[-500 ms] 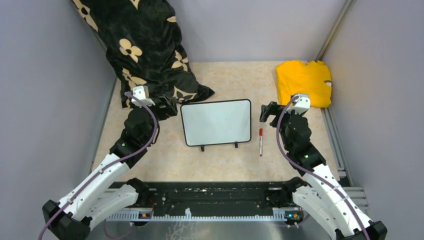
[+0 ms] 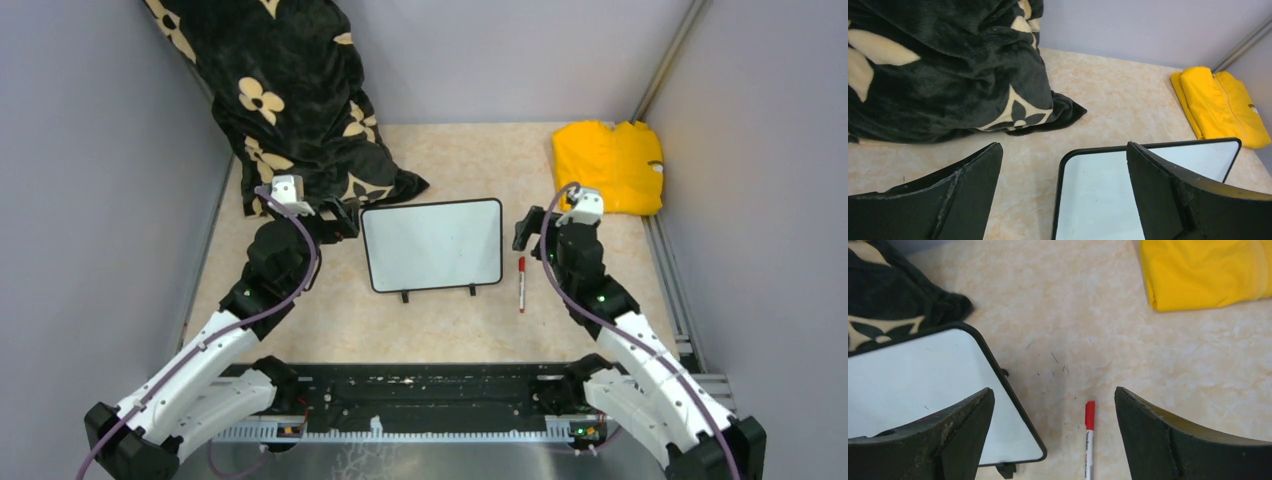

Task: Write a sentence on the whiteboard
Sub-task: Adjust the whiteboard stand at the center of the board.

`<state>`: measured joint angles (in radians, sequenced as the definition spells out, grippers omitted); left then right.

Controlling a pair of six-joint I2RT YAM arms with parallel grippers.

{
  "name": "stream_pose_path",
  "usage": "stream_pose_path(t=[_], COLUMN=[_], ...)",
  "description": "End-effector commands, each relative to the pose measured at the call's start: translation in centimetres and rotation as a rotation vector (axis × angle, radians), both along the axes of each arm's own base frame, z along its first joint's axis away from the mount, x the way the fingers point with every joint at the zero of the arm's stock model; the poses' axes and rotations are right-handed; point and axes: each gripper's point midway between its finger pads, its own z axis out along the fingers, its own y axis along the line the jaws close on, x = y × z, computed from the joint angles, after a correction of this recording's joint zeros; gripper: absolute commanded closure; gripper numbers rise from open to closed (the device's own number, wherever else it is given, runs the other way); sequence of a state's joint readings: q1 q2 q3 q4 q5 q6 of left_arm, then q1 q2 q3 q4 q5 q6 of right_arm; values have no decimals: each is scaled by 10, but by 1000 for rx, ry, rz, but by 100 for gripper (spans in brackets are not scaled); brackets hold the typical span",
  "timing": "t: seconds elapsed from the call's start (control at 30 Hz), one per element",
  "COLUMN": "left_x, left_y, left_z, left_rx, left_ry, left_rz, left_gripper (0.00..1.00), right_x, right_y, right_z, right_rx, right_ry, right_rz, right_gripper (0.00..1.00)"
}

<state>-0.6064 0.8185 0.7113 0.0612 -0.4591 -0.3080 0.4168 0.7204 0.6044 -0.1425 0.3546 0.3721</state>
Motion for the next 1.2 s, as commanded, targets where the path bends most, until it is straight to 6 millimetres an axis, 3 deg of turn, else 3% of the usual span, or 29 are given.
stream_pose_path(t=[0.0, 0.23, 0.47, 0.7, 0.93, 1.17], left_x=[-9, -14, -14, -14, -12, -11], left_y=[-16, -18, -19, -20, -21, -23], left_z=[14, 21, 20, 18, 15, 11], left_rx=[13, -4, -15, -19, -18, -15], left_ry=[-72, -111, -107, -101, -88, -75], left_rz=[-121, -147, -148, -151, -149, -150], left_gripper=[1, 1, 1, 1, 1, 1], right_x=[-1, -10, -15, -30, -42, -61], right_y=[14, 28, 41, 23, 24, 50], right_z=[-37, -83, -98, -111, -119, -118], right_rx=[54, 101, 175, 172, 160, 44], right_ry=[169, 288, 301, 337, 373, 379], right_rz=[27, 68, 114, 32, 42, 112], right_gripper=[13, 20, 28, 36, 39, 42])
